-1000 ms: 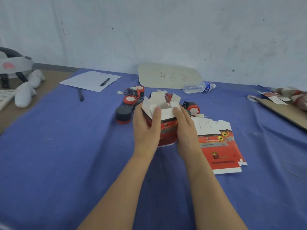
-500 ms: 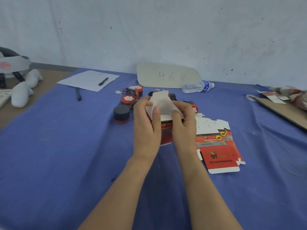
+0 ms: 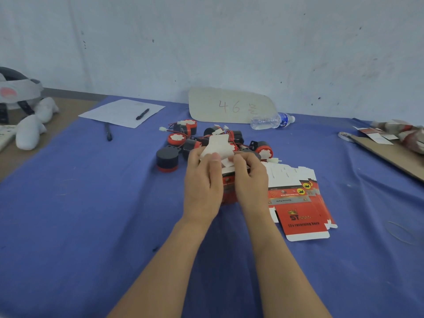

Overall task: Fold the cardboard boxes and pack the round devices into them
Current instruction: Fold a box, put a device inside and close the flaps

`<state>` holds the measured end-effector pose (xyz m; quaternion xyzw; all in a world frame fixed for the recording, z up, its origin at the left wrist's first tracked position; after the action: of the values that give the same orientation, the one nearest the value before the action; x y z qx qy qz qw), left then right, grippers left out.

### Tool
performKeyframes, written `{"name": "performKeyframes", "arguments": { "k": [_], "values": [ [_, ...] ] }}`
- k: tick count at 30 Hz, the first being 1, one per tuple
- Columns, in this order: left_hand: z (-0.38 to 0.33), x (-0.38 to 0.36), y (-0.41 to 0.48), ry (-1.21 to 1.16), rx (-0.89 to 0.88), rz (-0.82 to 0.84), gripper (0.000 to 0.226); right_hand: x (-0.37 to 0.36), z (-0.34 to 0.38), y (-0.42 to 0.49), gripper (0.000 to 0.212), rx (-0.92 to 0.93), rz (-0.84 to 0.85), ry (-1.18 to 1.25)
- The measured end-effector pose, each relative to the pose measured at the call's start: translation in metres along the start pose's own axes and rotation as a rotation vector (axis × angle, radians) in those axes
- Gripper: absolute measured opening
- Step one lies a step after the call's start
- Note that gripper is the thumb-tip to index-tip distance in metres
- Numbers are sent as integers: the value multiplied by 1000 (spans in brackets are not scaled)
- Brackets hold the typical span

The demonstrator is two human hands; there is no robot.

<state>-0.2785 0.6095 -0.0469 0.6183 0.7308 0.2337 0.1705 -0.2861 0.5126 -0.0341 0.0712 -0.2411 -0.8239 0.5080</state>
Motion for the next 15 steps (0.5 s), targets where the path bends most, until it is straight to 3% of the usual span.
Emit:
{"name": "performKeyframes", "arguments": {
  "k": [4,10,15],
  "values": [
    [6,4,0,-41,63,-26,24,3,0,-2,33,94,41,-50],
    [11,7,4,-73,91,-53,26,5,3,0,39,114,91,-56],
    [11,7,5,-93,78,-85,39,3,5,0,17,117,81,38]
  ]
}}
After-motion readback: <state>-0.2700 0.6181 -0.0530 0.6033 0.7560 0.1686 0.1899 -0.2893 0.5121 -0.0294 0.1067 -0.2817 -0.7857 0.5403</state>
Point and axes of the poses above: each hand's wrist, its own y-axis towards the middle knuckle, its own x-axis out of the back of the hand, z = x × y, the point moved 2 cm from there along y, towards the middle knuckle, and after that the axes turned 3 degrees about x, right-handed, at the moved point
